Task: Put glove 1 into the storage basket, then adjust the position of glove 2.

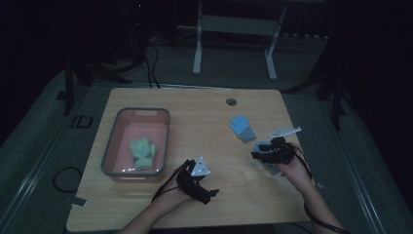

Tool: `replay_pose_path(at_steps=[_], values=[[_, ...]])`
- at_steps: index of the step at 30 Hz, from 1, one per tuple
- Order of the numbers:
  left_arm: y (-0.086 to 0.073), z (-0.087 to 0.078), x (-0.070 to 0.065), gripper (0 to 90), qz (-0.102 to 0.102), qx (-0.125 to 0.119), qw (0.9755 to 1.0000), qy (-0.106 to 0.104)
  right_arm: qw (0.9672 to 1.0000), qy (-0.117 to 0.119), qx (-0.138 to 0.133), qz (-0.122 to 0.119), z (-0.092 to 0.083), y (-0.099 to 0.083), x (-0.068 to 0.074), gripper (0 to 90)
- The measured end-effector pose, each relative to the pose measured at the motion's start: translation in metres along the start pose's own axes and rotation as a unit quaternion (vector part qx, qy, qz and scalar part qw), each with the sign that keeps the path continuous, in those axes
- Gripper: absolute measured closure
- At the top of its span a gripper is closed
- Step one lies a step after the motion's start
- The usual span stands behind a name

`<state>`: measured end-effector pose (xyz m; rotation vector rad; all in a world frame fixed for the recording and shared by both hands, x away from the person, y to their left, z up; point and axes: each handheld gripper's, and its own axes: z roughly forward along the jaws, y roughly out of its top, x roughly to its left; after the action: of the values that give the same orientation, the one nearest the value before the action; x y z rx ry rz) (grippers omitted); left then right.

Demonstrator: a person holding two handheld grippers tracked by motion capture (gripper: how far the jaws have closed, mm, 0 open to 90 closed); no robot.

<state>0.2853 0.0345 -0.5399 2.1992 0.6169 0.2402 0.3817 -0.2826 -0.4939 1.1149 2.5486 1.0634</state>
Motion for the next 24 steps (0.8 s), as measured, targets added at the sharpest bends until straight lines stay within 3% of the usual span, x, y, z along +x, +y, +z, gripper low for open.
replay_pose_path(at_steps=[5, 8, 12, 18, 24], values=[[-0.010, 0.001, -0.001, 2.6, -0.006, 0.007, 0.9998, 0.018, 0.9998, -0.017, 0.006, 0.004, 0.000, -0.003, -0.011, 46.8], [-0.016, 0.003, -0.003, 2.6, 0.002, 0.015, 0.9993, 0.033, 0.9998, -0.019, 0.001, 0.004, -0.001, -0.005, -0.013, 46.8], [-0.024, 0.004, -0.005, 2.6, -0.006, 0.015, 0.9993, 0.035, 0.9998, -0.019, -0.004, 0.004, -0.003, -0.005, -0.013, 46.9], [-0.030, 0.003, -0.008, 2.6, 0.000, 0.016, 0.9990, 0.042, 0.9997, -0.021, -0.014, -0.006, -0.006, -0.001, -0.009, 46.9], [-0.030, 0.000, -0.008, 2.6, 0.001, 0.001, 0.9993, 0.037, 0.9995, -0.021, -0.020, -0.010, -0.002, 0.008, -0.013, 48.7]])
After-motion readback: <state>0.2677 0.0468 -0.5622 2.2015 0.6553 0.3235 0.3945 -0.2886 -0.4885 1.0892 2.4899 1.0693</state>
